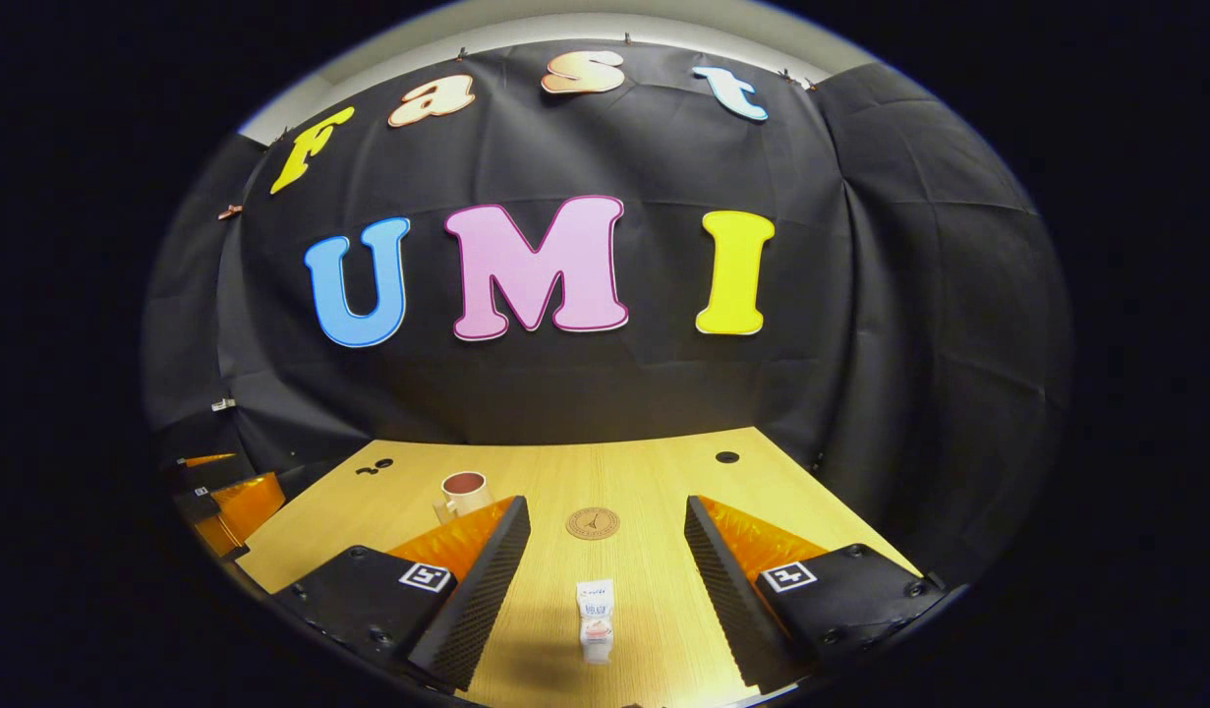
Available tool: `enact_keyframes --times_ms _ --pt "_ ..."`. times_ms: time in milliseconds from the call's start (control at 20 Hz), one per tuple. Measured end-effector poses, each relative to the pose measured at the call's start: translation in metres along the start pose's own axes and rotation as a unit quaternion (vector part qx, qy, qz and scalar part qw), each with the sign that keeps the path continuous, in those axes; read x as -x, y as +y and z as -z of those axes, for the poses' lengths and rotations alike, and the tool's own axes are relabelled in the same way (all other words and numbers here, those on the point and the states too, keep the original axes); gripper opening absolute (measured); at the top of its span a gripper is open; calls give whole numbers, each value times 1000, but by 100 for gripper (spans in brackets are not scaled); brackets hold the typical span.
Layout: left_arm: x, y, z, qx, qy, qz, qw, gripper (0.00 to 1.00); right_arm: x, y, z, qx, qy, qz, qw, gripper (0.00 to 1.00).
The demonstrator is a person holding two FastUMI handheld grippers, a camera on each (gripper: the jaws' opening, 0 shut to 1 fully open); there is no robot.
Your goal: Put the toothbrush and toothpaste on the desktop into the cup, then pick up the cup and place it on the coaster on the desktop.
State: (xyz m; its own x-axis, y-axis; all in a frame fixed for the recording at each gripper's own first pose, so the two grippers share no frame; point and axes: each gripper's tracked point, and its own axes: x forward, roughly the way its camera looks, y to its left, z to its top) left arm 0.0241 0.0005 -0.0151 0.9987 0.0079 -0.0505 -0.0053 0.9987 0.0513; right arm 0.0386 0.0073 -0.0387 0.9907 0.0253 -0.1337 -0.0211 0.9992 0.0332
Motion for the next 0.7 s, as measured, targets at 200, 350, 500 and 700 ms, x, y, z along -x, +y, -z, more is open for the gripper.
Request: enact_keyframes --times_ms 200,350,500,700 --pt "-2 3 6 -2 8 -8 1000 97 -19 3 17 -2 36 -3 999 97" --pt "-3 9 11 1 15 -23 1000 97 -33 7 35 14 64 -11 998 98" --pt "-4 17 21 11 28 -44 999 97 -51 14 56 6 102 -18 995 98" --pt "-4 28 33 15 47 -73 996 97 -69 10 95 3 173 -9 985 98"
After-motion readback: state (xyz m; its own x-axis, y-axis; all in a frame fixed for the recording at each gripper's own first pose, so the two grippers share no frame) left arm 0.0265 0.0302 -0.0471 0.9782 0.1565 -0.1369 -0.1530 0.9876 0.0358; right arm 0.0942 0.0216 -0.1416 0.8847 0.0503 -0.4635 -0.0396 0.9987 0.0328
